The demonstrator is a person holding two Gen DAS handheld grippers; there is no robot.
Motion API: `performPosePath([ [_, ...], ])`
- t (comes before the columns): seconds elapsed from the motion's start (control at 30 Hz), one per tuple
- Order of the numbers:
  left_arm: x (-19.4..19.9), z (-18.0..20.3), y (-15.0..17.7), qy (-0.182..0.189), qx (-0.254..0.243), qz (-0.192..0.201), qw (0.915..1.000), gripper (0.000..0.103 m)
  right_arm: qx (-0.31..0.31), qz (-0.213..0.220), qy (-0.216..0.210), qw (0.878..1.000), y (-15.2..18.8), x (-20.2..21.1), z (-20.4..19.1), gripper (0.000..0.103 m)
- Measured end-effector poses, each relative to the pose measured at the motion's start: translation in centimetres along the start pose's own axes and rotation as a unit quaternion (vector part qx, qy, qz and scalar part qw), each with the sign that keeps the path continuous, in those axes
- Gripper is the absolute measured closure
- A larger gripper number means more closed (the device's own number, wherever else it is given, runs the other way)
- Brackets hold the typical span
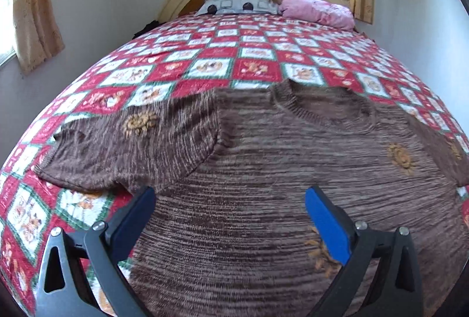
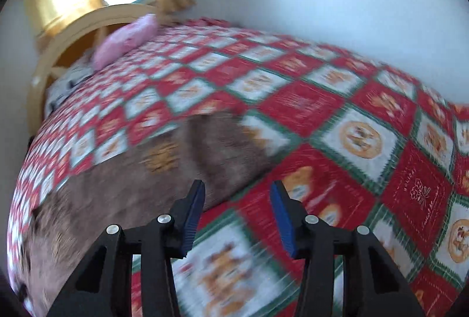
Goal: Fold small clothes
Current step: 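Move the right gripper to the sweater's side edge and grasp it, then fold the grasped side over toward the sweater's center, then open the right gripper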
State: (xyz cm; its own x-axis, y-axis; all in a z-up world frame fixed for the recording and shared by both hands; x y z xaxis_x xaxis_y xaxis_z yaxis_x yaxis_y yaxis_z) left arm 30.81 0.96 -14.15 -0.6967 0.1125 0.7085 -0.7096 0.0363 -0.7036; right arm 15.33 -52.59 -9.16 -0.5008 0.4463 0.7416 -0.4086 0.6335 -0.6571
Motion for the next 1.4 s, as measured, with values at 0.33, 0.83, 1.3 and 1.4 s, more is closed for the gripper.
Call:
performPosePath([
  [0.33,-2.1,-1.3,1.8,0.016,0.049,-0.054,0.9972,0.000,0.001,-0.017,0.025,1.000,-1.7,-3.6,0.2,0.055],
  [0.83,-2.7,-1.1,1.9,0.008,0.044,-0.061,0.9971,0.000,0.079,-0.025,0.050,0.995,-1.6,-3.7,-3.5,0.094],
  [1.3,-2.5,-1.5,2.0,0.029,0.059,-0.051,0.9966,0.000,0.297,0.082,-0.109,0.945,5.6,9.4,-27.5,0.094],
  [1.4,-2.5,-1.6,2.0,0.032,0.061,-0.049,0.9964,0.000,0.336,0.075,-0.136,0.929,10.2,9.2,-31.9,0.094],
])
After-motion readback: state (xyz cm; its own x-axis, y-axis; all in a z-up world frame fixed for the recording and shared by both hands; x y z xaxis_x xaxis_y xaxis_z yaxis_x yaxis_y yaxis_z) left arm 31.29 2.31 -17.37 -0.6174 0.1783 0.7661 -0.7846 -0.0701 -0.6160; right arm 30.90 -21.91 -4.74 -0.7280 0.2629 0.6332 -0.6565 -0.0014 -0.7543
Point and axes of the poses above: each gripper's, at about its wrist camera, not at the fingertips, and x roughly against the way its jaws point, z to its right, y to its underside, the point moved 6 cm from there along -x, roughly the way its jaws point, and after that the axes turned 6 degrees about y, right-handed, at the moved point
